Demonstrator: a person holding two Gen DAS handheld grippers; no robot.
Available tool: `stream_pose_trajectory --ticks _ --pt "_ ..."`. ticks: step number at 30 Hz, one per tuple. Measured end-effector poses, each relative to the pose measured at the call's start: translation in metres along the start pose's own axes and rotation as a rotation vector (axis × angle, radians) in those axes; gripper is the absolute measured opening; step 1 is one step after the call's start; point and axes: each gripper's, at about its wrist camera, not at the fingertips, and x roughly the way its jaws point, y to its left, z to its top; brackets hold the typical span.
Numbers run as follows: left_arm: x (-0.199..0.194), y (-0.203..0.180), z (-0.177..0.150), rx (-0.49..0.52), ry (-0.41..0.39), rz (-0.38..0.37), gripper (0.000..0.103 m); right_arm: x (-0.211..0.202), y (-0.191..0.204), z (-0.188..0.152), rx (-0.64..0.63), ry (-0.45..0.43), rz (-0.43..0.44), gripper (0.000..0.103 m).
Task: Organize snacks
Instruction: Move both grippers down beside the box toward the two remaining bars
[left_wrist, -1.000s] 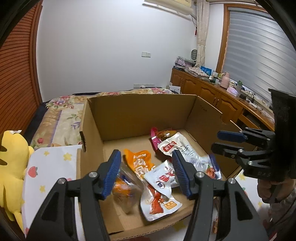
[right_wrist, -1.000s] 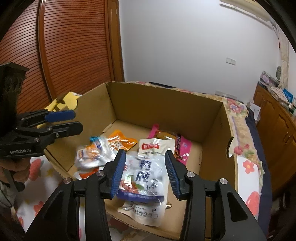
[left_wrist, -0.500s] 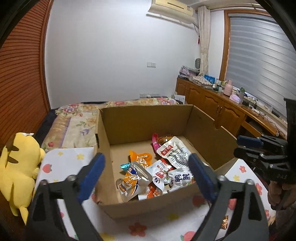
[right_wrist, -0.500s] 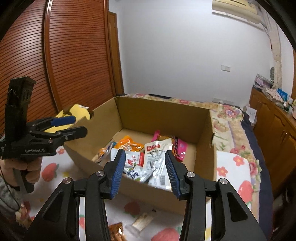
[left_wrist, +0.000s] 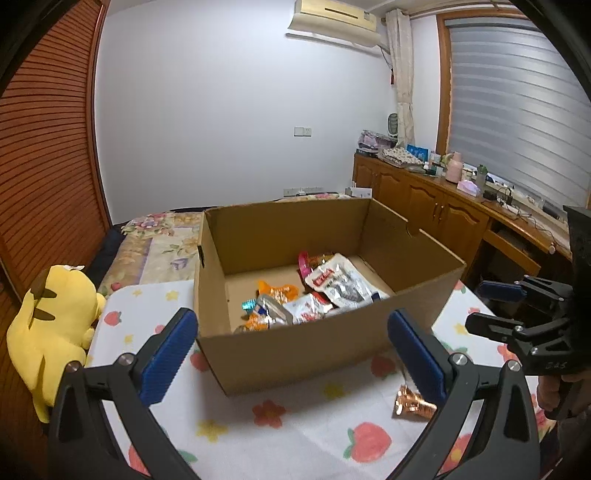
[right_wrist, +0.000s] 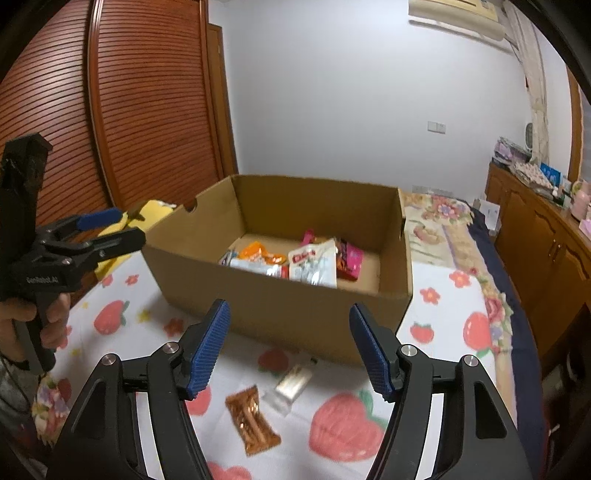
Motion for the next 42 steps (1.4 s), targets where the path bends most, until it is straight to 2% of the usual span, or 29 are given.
stream_pose_trajectory --ticks 8,17,27,35,36,37,38,42 --pt "-0.007 -0.006 -0.025 -0.021 0.030 -0.020 0.103 0.013 0.004 -0.025 0.007 0.056 -0.011 0.069" --pt "0.005 -0.007 -0.053 -0.048 0.079 -0.049 0.102 0.045 -0.002 -0.043 0.037 0.130 -0.011 0.067" --pt "0.018 -0.008 -0.078 -0.080 0.136 -0.070 0.101 0.083 -0.008 -0.051 0.063 0.234 -0.018 0.051" --pt "0.024 -0.018 -0.088 -0.087 0.156 -0.080 0.100 0.096 -0.011 -0.057 0.078 0.268 -0.040 0.042" --pt "0.024 -0.021 -0.089 -0.086 0.156 -0.082 0.100 0.096 -0.012 -0.057 0.080 0.272 -0.048 0.037" --pt "0.025 -0.022 -0.089 -0.086 0.157 -0.084 0.100 0.096 -0.012 -0.056 0.079 0.276 -0.050 0.026" --pt "0.026 -0.026 -0.090 -0.088 0.161 -0.093 0.100 0.095 -0.013 -0.057 0.077 0.281 -0.050 0.022" --pt "0.031 -0.037 -0.091 -0.090 0.176 -0.119 0.100 0.089 -0.018 -0.059 0.084 0.281 -0.036 0.020"
